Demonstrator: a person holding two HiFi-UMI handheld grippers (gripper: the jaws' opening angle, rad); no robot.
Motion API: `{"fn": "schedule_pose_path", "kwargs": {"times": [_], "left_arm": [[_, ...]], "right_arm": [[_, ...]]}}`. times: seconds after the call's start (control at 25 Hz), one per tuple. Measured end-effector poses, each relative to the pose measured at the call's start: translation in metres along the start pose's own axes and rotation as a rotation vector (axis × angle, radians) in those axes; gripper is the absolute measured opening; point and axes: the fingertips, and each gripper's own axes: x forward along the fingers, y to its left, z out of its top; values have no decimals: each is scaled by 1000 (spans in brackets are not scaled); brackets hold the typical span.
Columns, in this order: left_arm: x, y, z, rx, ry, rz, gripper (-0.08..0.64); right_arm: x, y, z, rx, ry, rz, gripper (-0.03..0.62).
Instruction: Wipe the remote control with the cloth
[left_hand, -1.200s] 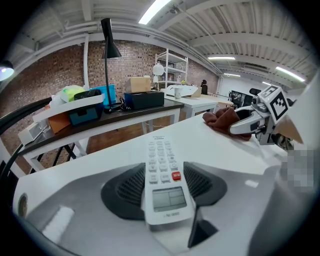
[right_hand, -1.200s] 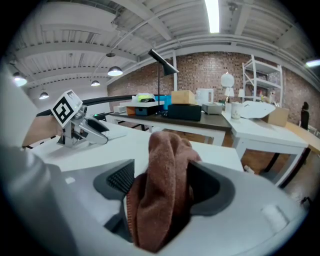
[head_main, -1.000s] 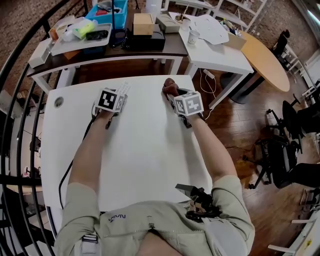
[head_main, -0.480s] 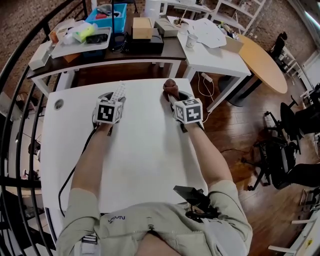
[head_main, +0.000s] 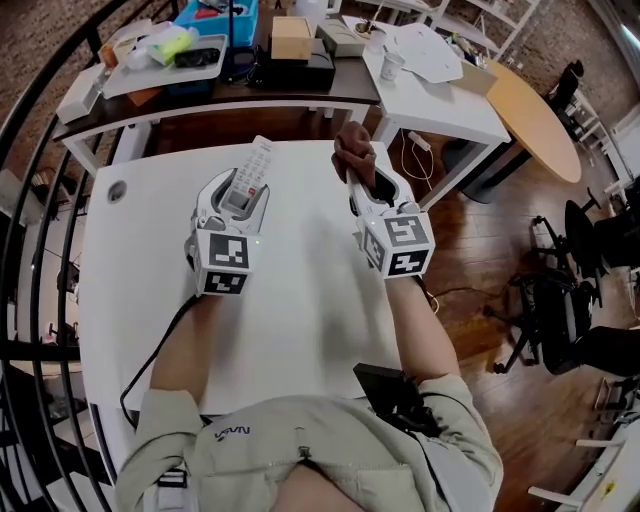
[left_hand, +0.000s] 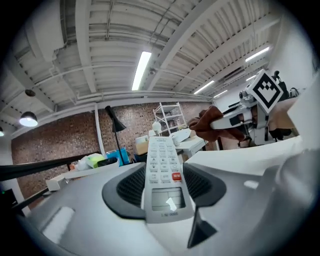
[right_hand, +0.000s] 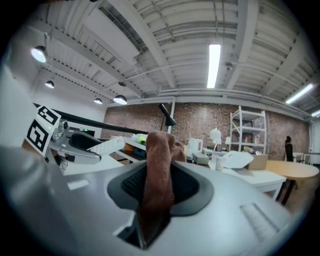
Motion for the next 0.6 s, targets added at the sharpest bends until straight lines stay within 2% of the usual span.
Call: {"fn": "schedule_pose_path", "kwargs": {"times": [0.24, 0.44, 0.6], "left_arm": [[-34, -21, 27, 73, -73, 18, 242], [-55, -44, 42, 114, -111, 27, 242], [-72, -57, 52, 133, -138, 38, 242]], "right_arm": [[-38, 29, 49, -113, -106, 1, 104], [-58, 66, 75, -237, -183, 52, 104], [-66, 93, 71, -322, -153, 103, 104]]}}
